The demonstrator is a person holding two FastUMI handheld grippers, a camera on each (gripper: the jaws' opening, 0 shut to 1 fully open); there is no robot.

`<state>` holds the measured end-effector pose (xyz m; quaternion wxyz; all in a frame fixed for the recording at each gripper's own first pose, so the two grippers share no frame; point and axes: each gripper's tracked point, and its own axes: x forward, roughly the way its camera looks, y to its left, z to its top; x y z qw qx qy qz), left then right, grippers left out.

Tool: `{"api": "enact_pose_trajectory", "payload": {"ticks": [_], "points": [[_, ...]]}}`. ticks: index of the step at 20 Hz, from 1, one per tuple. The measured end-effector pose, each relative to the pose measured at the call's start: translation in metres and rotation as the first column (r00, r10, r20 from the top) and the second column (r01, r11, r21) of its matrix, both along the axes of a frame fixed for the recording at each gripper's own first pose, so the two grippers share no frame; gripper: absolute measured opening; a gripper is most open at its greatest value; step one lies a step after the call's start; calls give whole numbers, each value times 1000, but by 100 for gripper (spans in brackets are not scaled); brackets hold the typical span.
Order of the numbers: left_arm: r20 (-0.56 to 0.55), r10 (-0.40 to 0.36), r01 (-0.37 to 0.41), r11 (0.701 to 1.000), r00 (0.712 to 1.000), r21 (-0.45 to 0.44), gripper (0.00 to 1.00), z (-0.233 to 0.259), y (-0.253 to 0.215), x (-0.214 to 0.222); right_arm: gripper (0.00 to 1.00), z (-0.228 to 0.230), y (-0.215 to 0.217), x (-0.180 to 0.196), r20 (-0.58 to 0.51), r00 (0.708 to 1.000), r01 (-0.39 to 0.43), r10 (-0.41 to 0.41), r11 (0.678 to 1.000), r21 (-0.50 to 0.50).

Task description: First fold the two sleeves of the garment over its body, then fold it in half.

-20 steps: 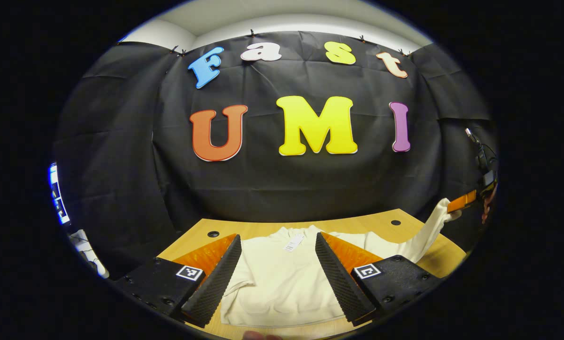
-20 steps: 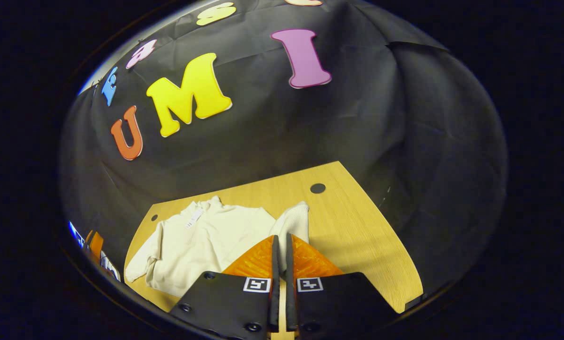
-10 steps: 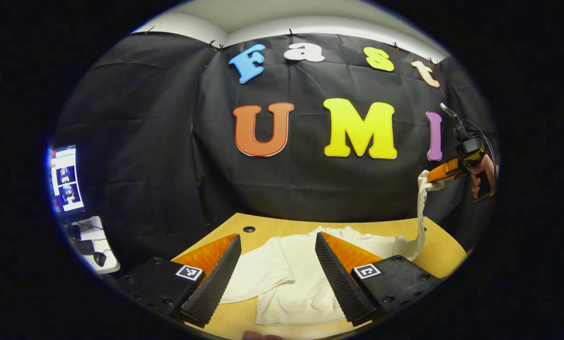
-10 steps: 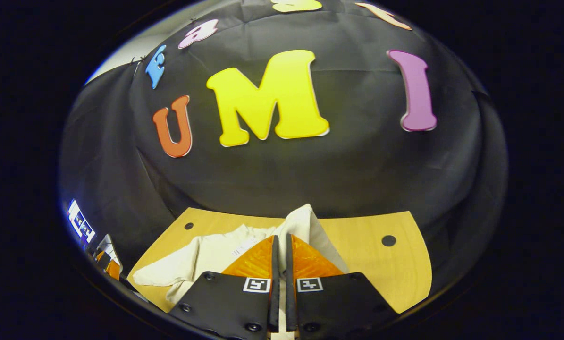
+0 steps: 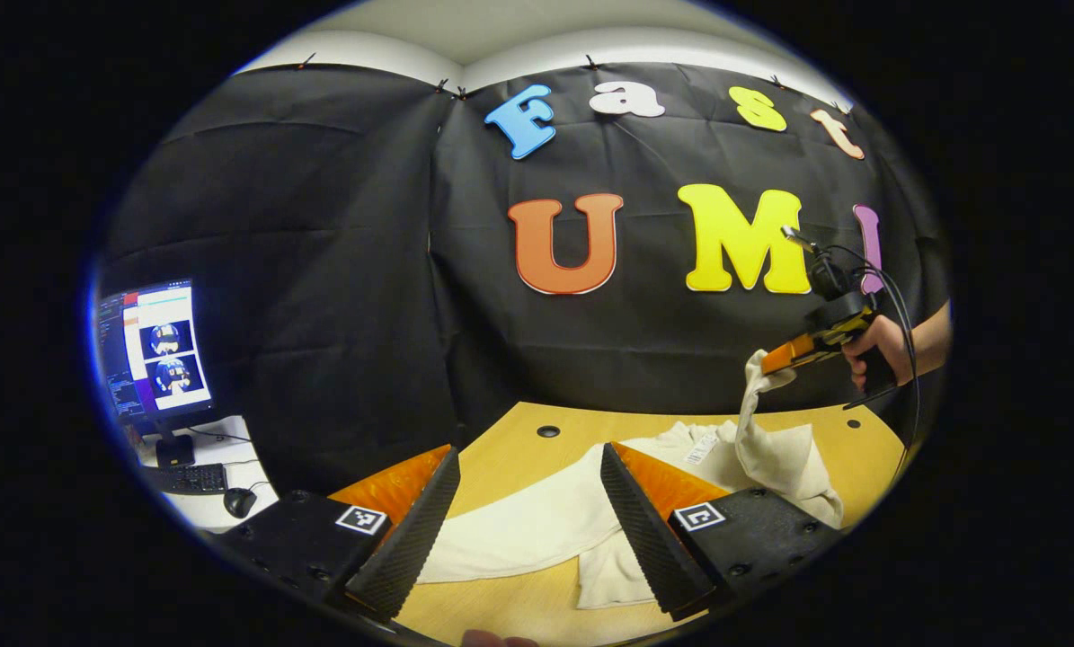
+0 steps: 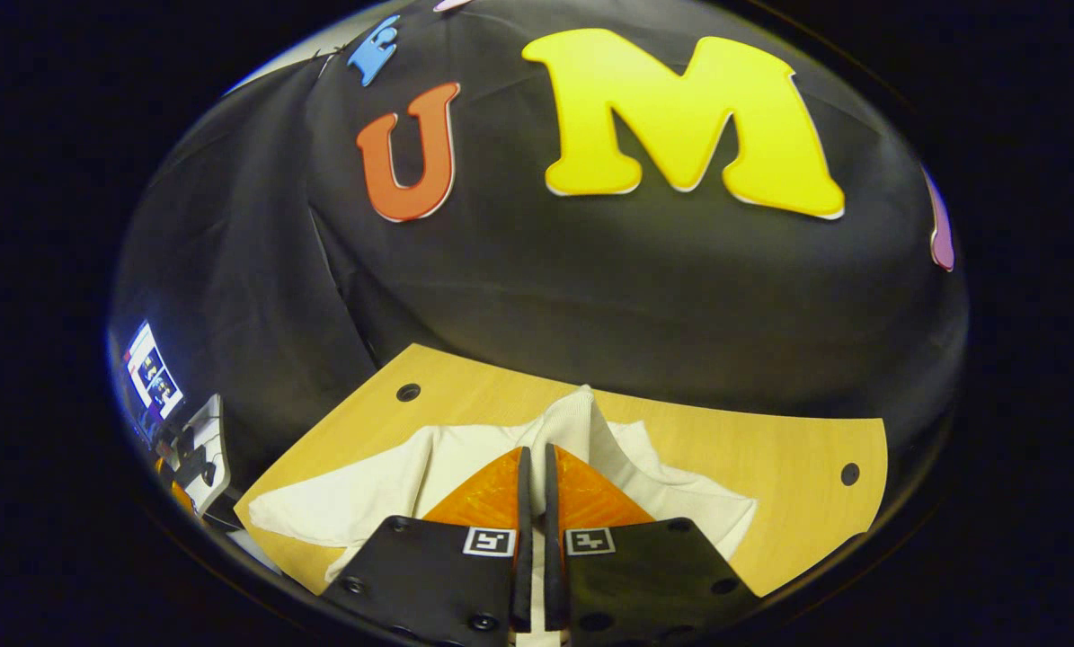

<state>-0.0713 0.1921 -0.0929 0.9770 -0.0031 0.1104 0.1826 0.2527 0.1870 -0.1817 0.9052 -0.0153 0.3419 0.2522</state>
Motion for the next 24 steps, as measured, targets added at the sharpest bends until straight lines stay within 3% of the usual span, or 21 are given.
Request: {"api": "enact_pose_trajectory", "payload": {"ticks": [9,12,17,18,21,24], "points": [[-68,53,-53,999,996,-7,100,-19,32,-20,6,-134,117,6,-104,989,-119,106,984,-130],[-84,65,-67,998,994,-14,100,-26,38,-24,6,-156,137,6,-98,988,-134,119,978,-158],[-80,76,-79,996,994,-37,100,-33,50,-27,14,-150,150,-2,-111,987,-126,115,987,-103],[-79,78,-81,996,994,-39,100,-34,52,-27,22,-143,152,-5,-105,987,-133,123,987,-96],[-76,80,-83,996,994,-41,100,-37,61,-30,60,-124,144,-13,-71,989,-134,129,988,-72],[-70,68,-70,997,995,-23,100,-38,68,-35,60,-92,126,-25,-21,992,-122,121,992,-43]]}}
